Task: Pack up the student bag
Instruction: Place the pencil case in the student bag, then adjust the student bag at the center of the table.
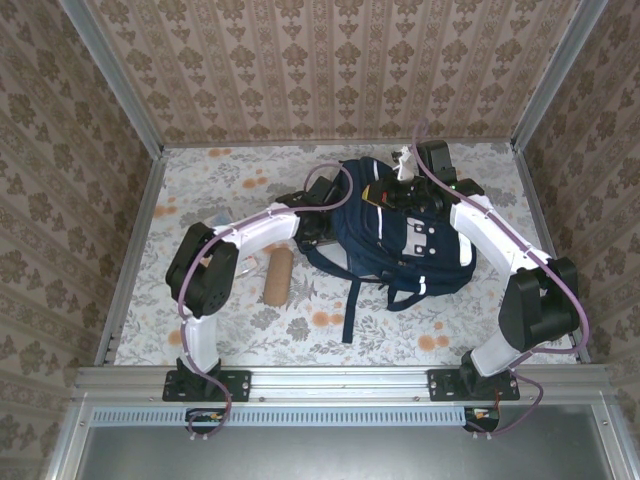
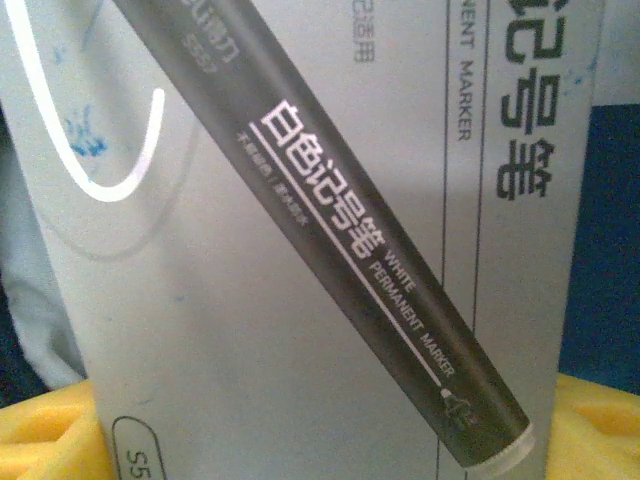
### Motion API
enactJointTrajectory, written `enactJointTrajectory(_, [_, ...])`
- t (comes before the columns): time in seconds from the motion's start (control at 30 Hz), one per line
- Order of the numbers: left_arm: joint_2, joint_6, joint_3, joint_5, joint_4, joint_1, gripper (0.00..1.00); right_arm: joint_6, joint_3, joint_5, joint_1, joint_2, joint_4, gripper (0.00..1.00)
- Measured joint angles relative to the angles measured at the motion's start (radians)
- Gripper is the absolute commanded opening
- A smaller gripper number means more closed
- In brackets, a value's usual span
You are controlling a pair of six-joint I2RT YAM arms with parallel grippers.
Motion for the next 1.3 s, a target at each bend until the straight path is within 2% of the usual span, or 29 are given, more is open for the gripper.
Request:
enactJointTrajectory(0.1, [0.0,0.002,0.0,-0.034,-0.026,-0.01,0.79,0.0,0.0,0.0,0.0,0.0,0.0,0.02])
enactJointTrajectory(0.2, [0.0,0.004,0.0,-0.063,-0.05,-0.023,0.84,-0.004,0.001,-0.001,0.0,0.0,-0.005,0.02])
enactJointTrajectory(0.37, [-0.001,0.011,0.0,-0.07,-0.076,-0.041,1.0,-0.019,0.009,-0.001,0.0,0.002,-0.016,0.02])
enactJointTrajectory(0.77, [-0.096,0.008,0.009,-0.032,-0.152,-0.018,1.0,-0.023,0.012,-0.001,0.0,0.002,-0.023,0.02])
enactJointTrajectory(0.9, [-0.161,0.018,0.007,-0.013,-0.155,0.033,0.94,-0.022,0.014,-0.001,-0.001,0.002,-0.023,0.03])
enactJointTrajectory(1.17, [-0.193,0.098,-0.027,0.021,-0.127,0.15,0.56,-0.022,0.017,-0.007,-0.001,0.008,-0.023,0.03])
enactJointTrajectory(1.3, [-0.153,0.142,-0.03,0.05,-0.109,0.192,0.54,-0.022,0.019,-0.007,-0.001,0.008,-0.023,0.03])
